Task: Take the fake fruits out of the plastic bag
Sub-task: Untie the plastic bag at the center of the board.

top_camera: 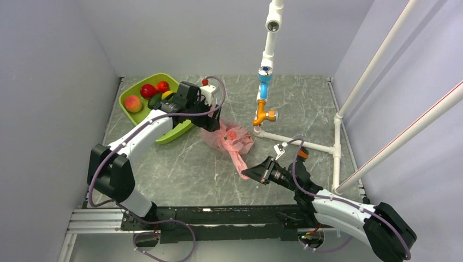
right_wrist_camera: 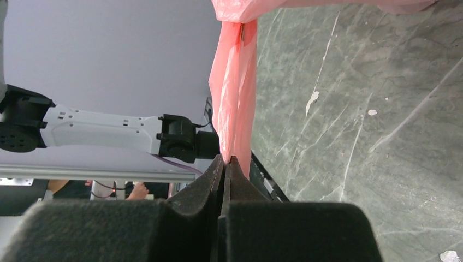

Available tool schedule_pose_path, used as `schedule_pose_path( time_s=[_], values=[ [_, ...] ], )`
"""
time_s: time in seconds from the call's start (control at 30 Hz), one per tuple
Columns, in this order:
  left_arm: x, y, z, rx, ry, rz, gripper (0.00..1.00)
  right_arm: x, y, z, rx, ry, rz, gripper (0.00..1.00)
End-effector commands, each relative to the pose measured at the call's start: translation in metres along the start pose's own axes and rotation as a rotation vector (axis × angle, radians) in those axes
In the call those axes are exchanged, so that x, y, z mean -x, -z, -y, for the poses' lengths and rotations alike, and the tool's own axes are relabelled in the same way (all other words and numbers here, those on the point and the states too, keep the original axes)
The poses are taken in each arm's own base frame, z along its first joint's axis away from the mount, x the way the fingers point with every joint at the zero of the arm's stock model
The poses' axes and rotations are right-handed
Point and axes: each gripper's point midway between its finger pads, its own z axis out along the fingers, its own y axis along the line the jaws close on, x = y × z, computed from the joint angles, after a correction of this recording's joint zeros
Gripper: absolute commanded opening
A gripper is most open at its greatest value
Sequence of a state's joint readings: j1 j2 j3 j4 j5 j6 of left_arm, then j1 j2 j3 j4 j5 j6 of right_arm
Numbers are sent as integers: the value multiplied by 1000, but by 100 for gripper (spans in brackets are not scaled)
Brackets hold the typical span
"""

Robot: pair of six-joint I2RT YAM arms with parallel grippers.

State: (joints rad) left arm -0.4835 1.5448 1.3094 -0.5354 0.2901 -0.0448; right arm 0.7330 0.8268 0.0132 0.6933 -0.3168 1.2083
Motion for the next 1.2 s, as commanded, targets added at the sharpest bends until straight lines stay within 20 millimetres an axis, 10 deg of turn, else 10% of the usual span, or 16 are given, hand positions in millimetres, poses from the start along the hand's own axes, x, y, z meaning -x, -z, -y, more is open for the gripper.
schedule_pose_path(
  time_s=[0.0,0.67,1.07,1.17],
  values=[
    [-17,-6,2,-13,-28,-34,89,4,1,1,-18,51,20,0],
    [-40,-16,39,-155,-85,-144,80,12,-10,6,-76,108,33,3],
    [-31,-2,43,-92,-155,-59,2,39,-4,9,-252,308,72,38],
    [-26,5,46,-95,-161,-15,0,52,6,9,-315,345,127,54]
  ],
)
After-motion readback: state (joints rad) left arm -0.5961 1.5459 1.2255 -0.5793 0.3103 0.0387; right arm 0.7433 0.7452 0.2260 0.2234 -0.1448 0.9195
